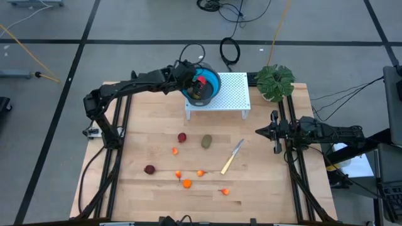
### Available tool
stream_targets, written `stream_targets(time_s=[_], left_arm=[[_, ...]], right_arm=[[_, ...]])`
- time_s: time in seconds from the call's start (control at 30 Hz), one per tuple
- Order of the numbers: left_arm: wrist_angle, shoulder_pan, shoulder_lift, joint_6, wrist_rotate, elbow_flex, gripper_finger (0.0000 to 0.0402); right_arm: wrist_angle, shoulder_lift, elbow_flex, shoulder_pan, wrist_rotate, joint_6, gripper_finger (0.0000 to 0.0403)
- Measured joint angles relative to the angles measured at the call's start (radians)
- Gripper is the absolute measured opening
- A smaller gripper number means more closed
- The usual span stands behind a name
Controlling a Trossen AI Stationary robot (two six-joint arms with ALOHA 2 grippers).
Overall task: Pick & Place Fruit
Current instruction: Put the green kiwi into the blue strainer bowl on the shelf
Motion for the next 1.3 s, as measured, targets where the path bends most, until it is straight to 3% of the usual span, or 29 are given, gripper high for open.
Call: stream_targets(time_s=[0.3, 0.6, 0.9, 1.3], left_arm=[[0.002, -0.011, -0.096, -0.036, 0.035, 0.082, 0.0294], [-0.054, -0.261, -0.134, -0.079, 0.057, 0.117, 0.0288], [-0.216, -0.528, -0.119, -0.319, 0.053, 0.115, 0.0227], [-0.274, -0.728, -0.066, -0.578, 0.033, 0.114, 0.0149]], right_arm=[[0.011, 0.000, 0.000, 0.000, 0.000, 0.000, 0.0000], [0.024, 0.000, 0.000, 0.000, -0.003, 0.000, 0.0000], [0.024, 0.000, 0.000, 0.000, -0.003, 0.000, 0.0000], [0.023, 0.000, 0.000, 0.000, -0.003, -0.031, 0.0000]])
